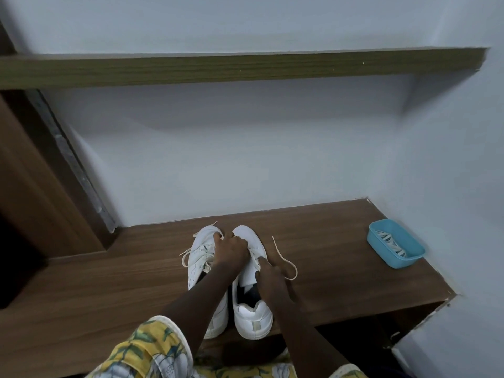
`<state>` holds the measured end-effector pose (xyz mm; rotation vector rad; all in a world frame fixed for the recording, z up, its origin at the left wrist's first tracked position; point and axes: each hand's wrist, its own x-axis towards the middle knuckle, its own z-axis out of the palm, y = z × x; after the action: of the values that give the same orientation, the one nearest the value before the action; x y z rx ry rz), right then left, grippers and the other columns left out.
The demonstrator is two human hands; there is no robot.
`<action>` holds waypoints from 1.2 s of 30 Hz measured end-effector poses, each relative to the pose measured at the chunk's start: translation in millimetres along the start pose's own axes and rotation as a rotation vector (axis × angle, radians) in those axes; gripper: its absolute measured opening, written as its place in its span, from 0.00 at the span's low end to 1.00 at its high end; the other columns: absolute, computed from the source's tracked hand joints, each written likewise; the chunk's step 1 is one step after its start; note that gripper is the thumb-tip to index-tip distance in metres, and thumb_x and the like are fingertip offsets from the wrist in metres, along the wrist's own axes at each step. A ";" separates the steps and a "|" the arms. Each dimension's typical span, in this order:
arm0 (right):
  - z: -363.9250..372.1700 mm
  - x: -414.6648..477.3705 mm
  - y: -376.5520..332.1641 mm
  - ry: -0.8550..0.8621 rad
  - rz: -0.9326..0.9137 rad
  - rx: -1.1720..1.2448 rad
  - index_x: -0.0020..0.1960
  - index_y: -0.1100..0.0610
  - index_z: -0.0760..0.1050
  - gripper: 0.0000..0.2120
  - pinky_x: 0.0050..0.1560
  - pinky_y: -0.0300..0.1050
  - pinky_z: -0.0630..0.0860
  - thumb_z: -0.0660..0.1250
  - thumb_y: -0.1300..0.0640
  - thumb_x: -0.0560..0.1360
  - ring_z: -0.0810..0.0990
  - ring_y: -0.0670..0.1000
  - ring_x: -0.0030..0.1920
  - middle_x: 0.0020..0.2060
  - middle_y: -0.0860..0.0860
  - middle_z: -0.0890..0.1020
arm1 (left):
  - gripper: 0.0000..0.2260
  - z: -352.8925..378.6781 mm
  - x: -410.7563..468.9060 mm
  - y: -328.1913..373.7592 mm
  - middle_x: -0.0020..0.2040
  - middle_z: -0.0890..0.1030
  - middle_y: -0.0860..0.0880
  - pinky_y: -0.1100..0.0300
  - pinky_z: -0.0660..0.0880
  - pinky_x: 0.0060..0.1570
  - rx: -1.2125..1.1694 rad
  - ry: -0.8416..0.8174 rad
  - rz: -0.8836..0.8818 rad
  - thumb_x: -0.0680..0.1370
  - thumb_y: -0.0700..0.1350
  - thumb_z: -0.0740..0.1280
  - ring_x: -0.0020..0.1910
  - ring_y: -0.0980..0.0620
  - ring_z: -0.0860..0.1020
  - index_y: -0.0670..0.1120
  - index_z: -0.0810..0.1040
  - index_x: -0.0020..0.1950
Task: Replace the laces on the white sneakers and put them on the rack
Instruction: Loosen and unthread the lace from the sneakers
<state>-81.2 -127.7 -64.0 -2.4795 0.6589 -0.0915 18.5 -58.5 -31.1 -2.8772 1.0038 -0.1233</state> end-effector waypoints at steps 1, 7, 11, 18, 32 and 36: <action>0.0 -0.2 0.2 0.000 0.001 0.010 0.68 0.58 0.67 0.17 0.53 0.45 0.72 0.56 0.62 0.79 0.77 0.56 0.58 0.58 0.59 0.78 | 0.11 1.5 -0.2 -0.1 0.51 0.81 0.49 0.47 0.60 0.60 -0.004 0.009 -0.012 0.79 0.43 0.57 0.59 0.48 0.71 0.47 0.79 0.51; 1.2 0.5 1.4 0.006 -0.012 0.009 0.67 0.58 0.67 0.17 0.56 0.43 0.69 0.56 0.62 0.79 0.75 0.55 0.60 0.59 0.57 0.77 | 0.11 0.7 -2.4 -2.0 0.53 0.79 0.49 0.49 0.62 0.59 -0.002 0.039 -0.074 0.78 0.40 0.56 0.60 0.47 0.71 0.46 0.76 0.55; 0.7 0.6 1.4 0.016 -0.013 -0.045 0.65 0.58 0.68 0.15 0.54 0.44 0.70 0.57 0.62 0.79 0.77 0.55 0.59 0.57 0.57 0.79 | 0.10 4.4 -4.5 -13.8 0.53 0.78 0.49 0.47 0.63 0.58 -0.033 0.026 -0.207 0.79 0.41 0.56 0.58 0.47 0.72 0.46 0.74 0.57; 2.4 0.2 -0.4 -0.015 0.041 -0.024 0.65 0.57 0.67 0.15 0.55 0.47 0.72 0.55 0.60 0.79 0.77 0.58 0.58 0.57 0.58 0.78 | 0.10 4.9 -6.3 -32.5 0.54 0.79 0.46 0.49 0.65 0.59 -0.273 0.066 -0.524 0.80 0.46 0.56 0.59 0.44 0.72 0.44 0.73 0.54; 1.8 0.2 2.1 -0.004 0.016 -0.016 0.67 0.57 0.67 0.16 0.54 0.45 0.72 0.56 0.59 0.79 0.77 0.57 0.58 0.58 0.58 0.78 | 0.13 -9.7 -7.5 1.6 0.56 0.77 0.53 0.43 0.57 0.62 -0.112 -0.018 -0.064 0.77 0.46 0.58 0.66 0.47 0.63 0.49 0.80 0.56; 2.1 0.4 2.1 0.000 0.010 -0.023 0.67 0.57 0.67 0.16 0.56 0.46 0.72 0.57 0.59 0.80 0.77 0.57 0.59 0.59 0.58 0.78 | 0.11 -14.9 -10.8 4.0 0.54 0.79 0.50 0.42 0.58 0.63 -0.048 -0.010 -0.087 0.77 0.39 0.58 0.67 0.47 0.63 0.45 0.78 0.53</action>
<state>-81.3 -128.3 -66.9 -2.4984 0.6756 -0.0799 6.0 -55.8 -17.3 -2.9627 0.8916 -0.0914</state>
